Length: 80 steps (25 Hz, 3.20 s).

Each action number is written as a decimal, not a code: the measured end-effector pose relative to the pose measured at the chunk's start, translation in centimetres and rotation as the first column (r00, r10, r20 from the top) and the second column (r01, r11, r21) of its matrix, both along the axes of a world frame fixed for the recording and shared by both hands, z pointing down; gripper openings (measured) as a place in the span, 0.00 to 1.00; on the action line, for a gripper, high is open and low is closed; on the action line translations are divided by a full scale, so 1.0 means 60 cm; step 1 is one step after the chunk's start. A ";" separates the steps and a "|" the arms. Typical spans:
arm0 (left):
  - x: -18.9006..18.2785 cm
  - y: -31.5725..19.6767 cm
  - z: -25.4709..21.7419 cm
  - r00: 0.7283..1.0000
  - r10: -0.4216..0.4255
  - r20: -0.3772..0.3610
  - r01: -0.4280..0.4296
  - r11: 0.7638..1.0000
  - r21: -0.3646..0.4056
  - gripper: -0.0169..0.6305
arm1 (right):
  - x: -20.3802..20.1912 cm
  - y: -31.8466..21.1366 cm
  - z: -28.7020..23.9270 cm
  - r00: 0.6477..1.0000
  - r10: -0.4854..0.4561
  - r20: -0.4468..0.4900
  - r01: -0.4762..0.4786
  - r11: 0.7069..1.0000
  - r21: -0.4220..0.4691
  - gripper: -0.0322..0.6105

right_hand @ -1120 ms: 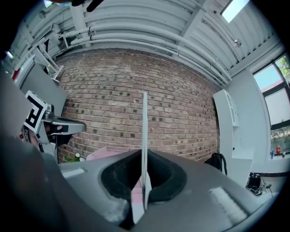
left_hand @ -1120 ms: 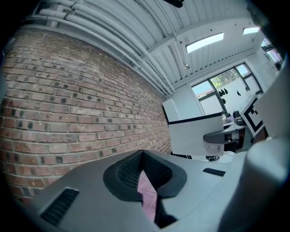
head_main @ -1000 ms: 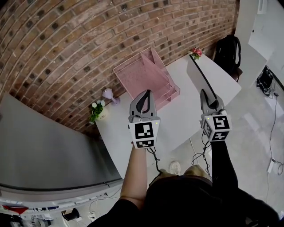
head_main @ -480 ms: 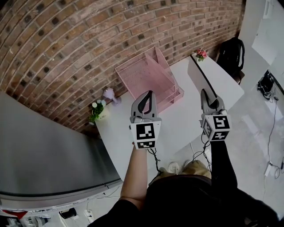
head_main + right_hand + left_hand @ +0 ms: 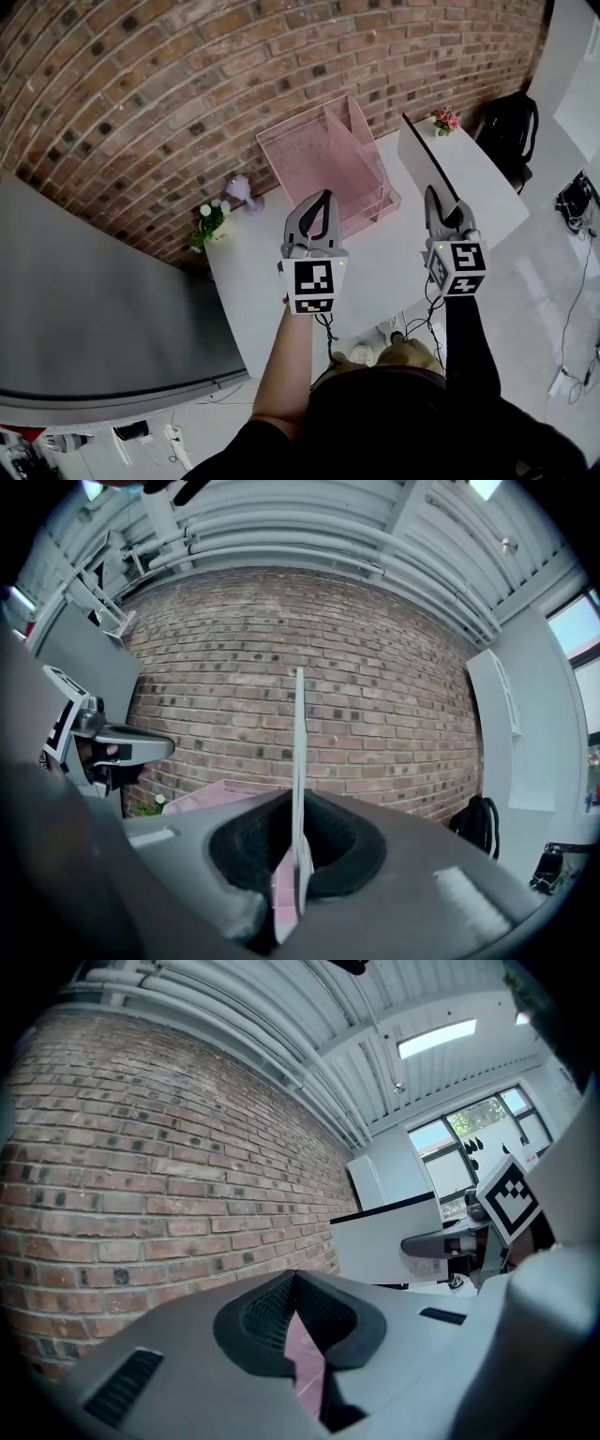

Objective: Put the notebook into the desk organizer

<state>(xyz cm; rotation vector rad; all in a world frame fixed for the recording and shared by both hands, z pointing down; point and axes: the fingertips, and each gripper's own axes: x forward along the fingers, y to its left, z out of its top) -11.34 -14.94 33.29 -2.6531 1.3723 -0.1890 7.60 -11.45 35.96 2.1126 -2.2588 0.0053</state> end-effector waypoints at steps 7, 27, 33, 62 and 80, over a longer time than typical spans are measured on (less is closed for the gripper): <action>0.035 -0.038 -0.004 0.999 -0.038 0.015 0.038 0.999 0.009 0.04 | 0.016 -0.086 -0.002 0.996 -0.084 0.014 0.084 0.996 0.005 0.06; 0.103 -0.148 0.030 0.967 -0.252 0.047 0.253 0.967 -0.014 0.04 | 0.054 -0.291 0.103 0.944 -0.323 0.066 0.329 0.935 -0.134 0.06; 0.108 -0.161 0.043 0.957 -0.286 0.056 0.288 0.957 -0.026 0.04 | 0.048 -0.314 0.144 0.929 -0.361 0.082 0.370 0.912 -0.176 0.06; 0.092 -0.182 0.079 0.938 -0.339 0.073 0.344 0.937 -0.069 0.04 | 0.029 -0.332 0.280 0.920 -0.371 0.129 0.393 0.858 -0.332 0.06; 0.087 -0.178 0.080 0.936 -0.344 0.072 0.349 0.934 -0.070 0.04 | 0.027 -0.328 0.301 0.928 -0.356 0.114 0.372 0.855 -0.362 0.07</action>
